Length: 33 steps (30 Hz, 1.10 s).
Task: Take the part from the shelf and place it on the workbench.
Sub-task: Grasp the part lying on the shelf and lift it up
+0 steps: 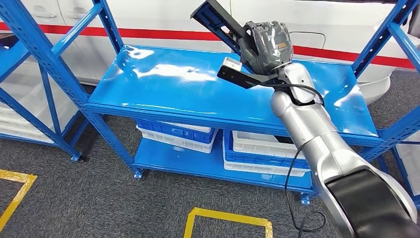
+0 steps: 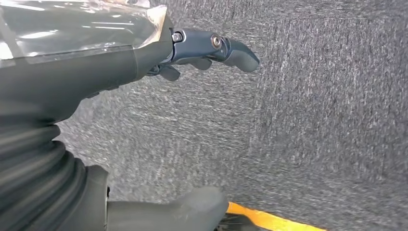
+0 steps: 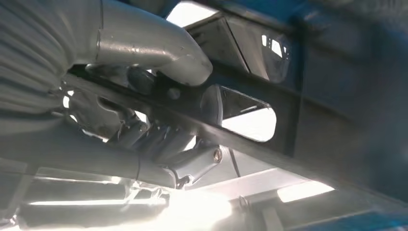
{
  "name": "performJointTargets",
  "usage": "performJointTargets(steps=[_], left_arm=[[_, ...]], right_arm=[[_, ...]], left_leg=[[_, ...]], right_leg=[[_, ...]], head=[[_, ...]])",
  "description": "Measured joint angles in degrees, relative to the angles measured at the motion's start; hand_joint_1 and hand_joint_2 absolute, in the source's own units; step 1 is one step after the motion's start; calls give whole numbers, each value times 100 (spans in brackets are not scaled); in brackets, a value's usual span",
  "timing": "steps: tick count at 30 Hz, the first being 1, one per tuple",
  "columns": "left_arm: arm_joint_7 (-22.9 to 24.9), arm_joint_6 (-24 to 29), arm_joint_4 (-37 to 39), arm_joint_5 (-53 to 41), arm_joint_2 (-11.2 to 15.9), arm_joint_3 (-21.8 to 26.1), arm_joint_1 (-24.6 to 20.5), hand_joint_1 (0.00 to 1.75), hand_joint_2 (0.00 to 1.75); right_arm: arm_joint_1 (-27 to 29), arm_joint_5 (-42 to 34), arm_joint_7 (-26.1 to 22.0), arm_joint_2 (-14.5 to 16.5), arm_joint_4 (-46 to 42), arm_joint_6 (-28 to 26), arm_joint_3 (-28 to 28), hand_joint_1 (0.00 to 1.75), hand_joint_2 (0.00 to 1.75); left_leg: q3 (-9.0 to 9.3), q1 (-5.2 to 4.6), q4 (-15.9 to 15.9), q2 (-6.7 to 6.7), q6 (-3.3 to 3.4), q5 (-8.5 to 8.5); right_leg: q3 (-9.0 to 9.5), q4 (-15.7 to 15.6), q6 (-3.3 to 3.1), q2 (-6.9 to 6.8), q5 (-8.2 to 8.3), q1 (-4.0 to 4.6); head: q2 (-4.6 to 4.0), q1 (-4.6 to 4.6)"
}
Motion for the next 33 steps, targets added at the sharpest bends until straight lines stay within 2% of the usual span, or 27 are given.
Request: performJointTargets(steps=[2, 3, 4, 5, 6, 7, 8, 9, 10, 11, 13, 14, 15, 17, 18, 19, 20, 21, 23, 25, 26, 28, 29, 30, 31, 32, 33], left_arm=[[54, 9, 0, -64, -17, -34, -10, 0, 175], [68, 27, 0, -90, -25, -50, -11, 0, 175], [79, 49, 0, -110, -33, -67, -9, 0, 175], [94, 79, 0, -128, -41, -84, -8, 0, 175], [110, 109, 0, -142, -49, -98, -7, 0, 175], [125, 134, 0, -152, -53, -108, -7, 0, 175], [138, 160, 0, -158, -53, -114, -11, 0, 175], [146, 180, 1, -162, -53, -120, -10, 0, 175], [152, 203, 1, -168, -54, -127, -12, 0, 175], [156, 220, 2, -176, -55, -132, -13, 0, 175], [169, 249, 3, -201, -61, -144, -8, 0, 175], [183, 256, 4, -212, -62, -153, -3, 0, 175], [199, 262, 5, -224, -63, -163, 0, 0, 175], [232, 268, 7, -252, -65, -182, -1, 0, 175], [244, 269, 7, -267, -65, -187, -2, 0, 175], [253, 270, 7, -277, -65, -190, -3, 0, 175], [260, 269, 7, -283, -65, -191, -2, 0, 175], [264, 268, 7, -286, -66, -194, -3, 0, 175], [264, 263, 3, -291, -43, -204, -17, 0, 175], [256, 260, -3, -309, -23, -220, -33, 0, 175], [250, 261, -6, -318, -10, -227, -42, 0, 175], [243, 262, -6, -337, -16, -240, -50, 0, 175], [243, 260, -5, -344, -18, -249, -53, 0, 175], [242, 256, -5, -352, -21, -257, -52, 0, 175], [242, 250, -5, -361, -25, -265, -53, 0, 175], [240, 242, -6, -371, -34, -271, -55, 0, 175], [239, 234, -6, -379, -44, -275, -56, 0, 175]], right_arm=[[90, 32, 31, -96, -90, -24, 6, 171, 175], [151, 47, 49, -136, -123, -34, 8, 171, 175], [213, 64, 63, -167, -154, -39, 10, 171, 175], [261, 71, 77, -193, -186, -38, 13, 171, 175], [288, 77, 86, -212, -218, -36, 15, 171, 175], [299, 81, 96, -225, -255, -28, 17, 171, 175], [297, 77, 105, -235, -291, -15, 20, 171, 175], [293, 74, 112, -238, -328, -3, 23, 171, 175], [292, 71, 118, -240, -363, 9, 28, 171, 175], [293, 70, 121, -238, -390, 17, 34, 171, 175], [294, 73, 135, -230, -436, 19, 45, 171, 175], [290, 78, 149, -226, -458, 17, 49, 171, 175], [287, 80, 161, -222, -482, 15, 51, 171, 175], [287, 89, 184, -220, -526, 12, 55, 171, 175], [292, 93, 189, -221, -543, 12, 56, 171, 175], [297, 97, 197, -222, -556, 12, 57, 171, 175], [301, 104, 206, -224, -572, 12, 57, 171, 175], [302, 114, 217, -227, -594, 12, 57, 171, 175], [300, 146, 252, -241, -655, 12, 56, 171, 175], [300, 179, 295, -263, -705, 12, 55, 171, 175], [302, 193, 316, -272, -723, 13, 55, 171, 175], [302, 221, 358, -289, -758, 14, 54, 171, 175], [298, 237, 378, -303, -776, 14, 52, 171, 175], [292, 255, 398, -321, -792, 14, 50, 171, 175], [285, 270, 415, -347, -800, 14, 48, 171, 175], [283, 284, 427, -367, -805, 15, 46, 171, 175], [290, 296, 441, -389, -809, 16, 45, 171, 175]], left_leg=[[-7, 13, -30, 11, 23, 32], [-19, 23, -25, 12, 14, 35], [-33, 41, -12, 11, -5, 36], [-54, 70, 15, 11, -39, 30], [-83, 107, 61, 10, -85, 15], [-132, 144, 147, 12, -155, -19], [-204, 168, 239, 11, -230, -58], [-268, 178, 345, 6, -300, -96], [-331, 181, 444, -6, -358, -122], [-378, 184, 498, -22, -395, -123], [-446, 217, 580, -40, -434, -141], [-499, 231, 668, -33, -449, -233], [-591, 238, 879, -26, -458, -416], [-852, 230, 1575, -14, -463, -903], [-973, 218, 1939, -15, -453, -1095], [-1025, 202, 2162, -14, -427, -1182], [-988, 174, 2217, -15, -375, -1173], [-839, 130, 2063, -17, -294, -1076], [-308, -14, 1346, -12, -20, -897], [57, -148, 790, 24, 182, -847], [101, -194, 680, 42, 218, -844], [72, -222, 523, 51, 241, -657], [68, -210, 415, 59, 240, -540], [46, -186, 308, 71, 241, -408], [13, -158, 231, 84, 211, -282], [-53, -150, 208, 94, 170, -189], [-145, -135, 208, 99, 134, -105]], right_leg=[[-324, 731, -15, -1, -332, -39], [-476, 1083, 10, -2, -451, -69], [-551, 1277, 65, -5, -492, -109], [-515, 1240, 148, -11, -440, -154], [-374, 988, 245, -24, -320, -200], [-169, 585, 352, -45, -209, -252], [8, 307, 411, -29, -113, -258], [105, 133, 428, -4, -64, -263], [128, 86, 398, 28, -72, -257], [88, 170, 336, 68, -75, -227], [3, 198, 213, 66, -88, -237], [-33, 200, 157, 61, -62, -233], [-72, 194, 93, 56, -25, -231], [-167, 190, -13, 47, 48, -183], [-221, 191, -53, 43, 87, -147], [-275, 191, -82, 40, 128, -109], [-331, 191, -104, 38, 175, -67], [-385, 189, -119, 40, 224, -23], [-479, 176, -136, 48, 333, 49], [-501, 129, -107, 33, 437, 41], [-494, 93, -72, 19, 490, 14], [-476, -12, -4, 2, 605, -1], [-507, -22, 4, 2, 588, 9], [-565, 59, -10, 1, 465, 21], [-653, 266, -36, 1, 250, 25], [-758, 595, -51, 1, -18, 7], [-843, 983, -35, -1, -241, -20]], head=[[0, 10], [0, 12], [0, 11], [0, 13], [0, 14], [0, 18], [0, 32], [0, 40], [0, 36], [0, 29], [0, -8], [0, -21], [0, -40], [0, -69], [0, -73], [0, -73], [0, -74], [0, -73], [1, -58], [1, -25], [1, -21], [0, -45], [0, -47], [0, -41], [0, -34], [0, -27], [0, -23]])
